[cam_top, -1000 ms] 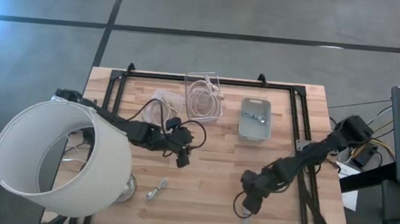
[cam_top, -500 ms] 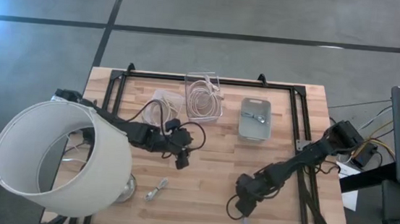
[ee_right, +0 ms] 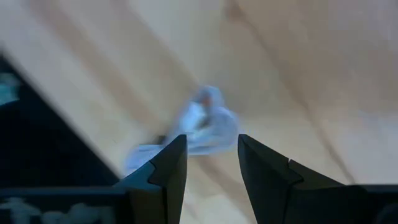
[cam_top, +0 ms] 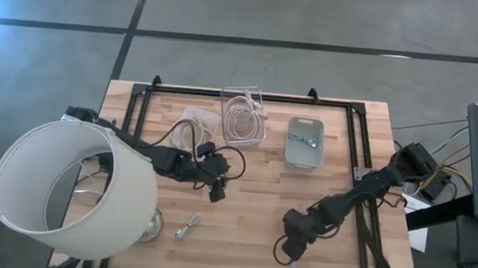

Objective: Pick & Place USB Port
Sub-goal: Put the purple USB cable into the gray bin

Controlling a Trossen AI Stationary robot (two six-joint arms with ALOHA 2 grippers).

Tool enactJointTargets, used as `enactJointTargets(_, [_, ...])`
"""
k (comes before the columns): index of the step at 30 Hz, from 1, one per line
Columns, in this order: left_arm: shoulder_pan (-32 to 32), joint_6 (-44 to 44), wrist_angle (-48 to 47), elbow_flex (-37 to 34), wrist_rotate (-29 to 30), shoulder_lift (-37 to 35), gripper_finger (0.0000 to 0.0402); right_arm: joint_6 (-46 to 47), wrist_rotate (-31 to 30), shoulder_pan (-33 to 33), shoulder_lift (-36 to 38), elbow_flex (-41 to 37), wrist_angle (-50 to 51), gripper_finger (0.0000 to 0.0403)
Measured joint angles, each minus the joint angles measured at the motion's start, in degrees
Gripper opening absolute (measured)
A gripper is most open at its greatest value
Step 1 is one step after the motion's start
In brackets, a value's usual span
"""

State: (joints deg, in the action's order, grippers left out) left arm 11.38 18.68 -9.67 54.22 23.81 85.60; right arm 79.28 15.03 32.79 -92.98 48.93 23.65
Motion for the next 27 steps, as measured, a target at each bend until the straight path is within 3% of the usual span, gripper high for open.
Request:
enactJointTargets(9, [0.04,-0.06,-0.39,-0.13,0.0,0.0,0.0193,0.48,0.69,0.36,-4.57,-0.04,-3.75,0.0137])
enactJointTargets(15, [0.04,-0.87,-0.42,-0.13,0.0,0.0,0.0193,-5.6,0.43,0.15,-5.0,-0.01,-3.39,0.013])
enactJointTargets(24, [0.04,-0.92,-0.43,-0.13,0.02,0.0,0.0193,-23.32,-0.02,-2.94,-2.23,-0.04,-0.09,0.0028])
enactJointTargets(27, [0.04,-0.92,-0.44,-0.13,0.02,0.0,0.0193,-26.26,0.02,-4.78,-0.21,-0.03,3.53,0.0015])
